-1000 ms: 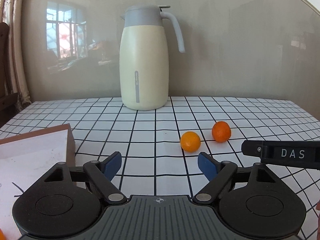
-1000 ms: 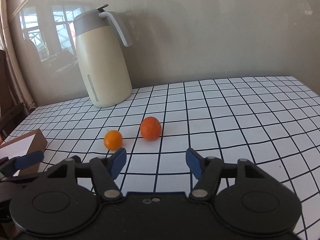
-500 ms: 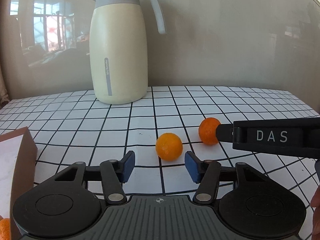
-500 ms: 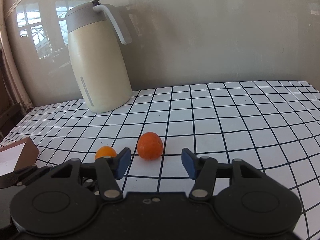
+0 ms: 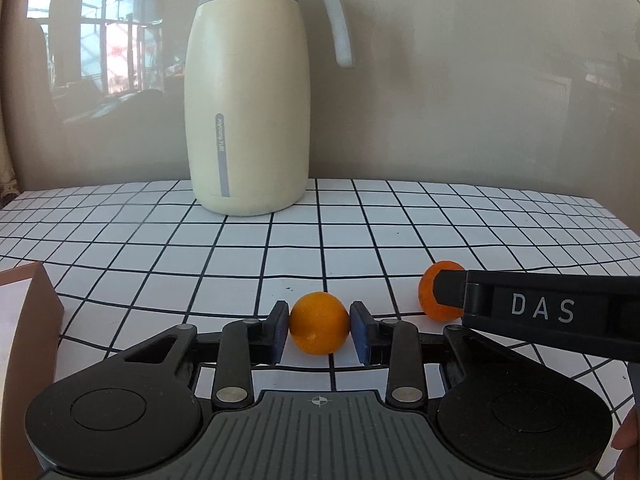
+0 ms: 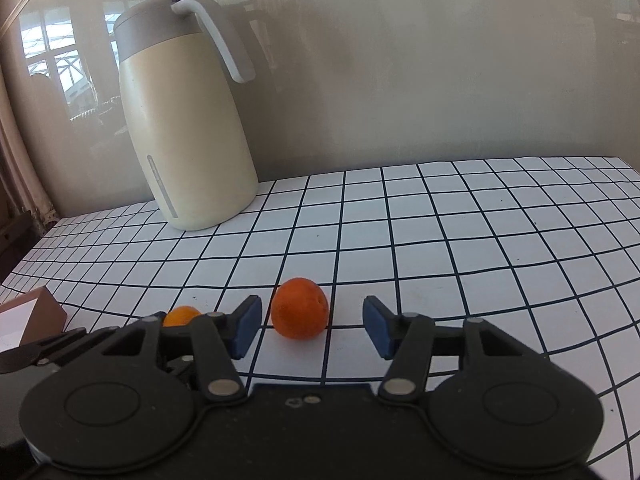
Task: Organize fruits
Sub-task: 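Grasp a mandarin with the left tool while the right tool grasps the other mandarin, then carry both held mandarins over the white box and open both tools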
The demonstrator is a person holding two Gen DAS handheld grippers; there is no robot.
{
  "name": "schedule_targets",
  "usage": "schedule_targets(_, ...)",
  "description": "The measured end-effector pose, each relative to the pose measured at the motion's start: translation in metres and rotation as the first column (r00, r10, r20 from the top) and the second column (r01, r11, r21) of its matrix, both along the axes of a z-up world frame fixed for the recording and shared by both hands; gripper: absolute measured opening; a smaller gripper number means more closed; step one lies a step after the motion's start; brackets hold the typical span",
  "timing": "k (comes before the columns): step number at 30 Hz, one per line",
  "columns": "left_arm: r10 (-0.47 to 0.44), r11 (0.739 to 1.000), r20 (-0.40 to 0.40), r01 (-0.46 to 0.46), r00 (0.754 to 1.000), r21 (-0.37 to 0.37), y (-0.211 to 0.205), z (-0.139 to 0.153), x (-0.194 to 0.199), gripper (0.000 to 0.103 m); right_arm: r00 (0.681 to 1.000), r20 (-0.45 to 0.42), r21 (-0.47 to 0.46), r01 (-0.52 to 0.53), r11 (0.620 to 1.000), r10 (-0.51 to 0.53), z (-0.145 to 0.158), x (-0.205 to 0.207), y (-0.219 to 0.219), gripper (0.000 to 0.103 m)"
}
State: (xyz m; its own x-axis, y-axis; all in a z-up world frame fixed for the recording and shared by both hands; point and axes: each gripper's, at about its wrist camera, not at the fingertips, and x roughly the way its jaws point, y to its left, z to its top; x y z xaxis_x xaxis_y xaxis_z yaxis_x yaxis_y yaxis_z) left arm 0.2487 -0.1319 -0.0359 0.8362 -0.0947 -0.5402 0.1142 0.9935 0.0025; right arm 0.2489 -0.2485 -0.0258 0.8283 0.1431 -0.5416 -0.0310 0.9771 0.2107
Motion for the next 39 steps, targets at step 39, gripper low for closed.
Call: schedule_targets(39, -0.029, 0.999, 0.009, 0.029, 1.000, 0.014, 0.026, 0.003, -0.044, 0.033, 1.000, -0.014, 0.003, -0.018, 1.000, 0.018, 0.004, -0.031, 0.008, 0.026)
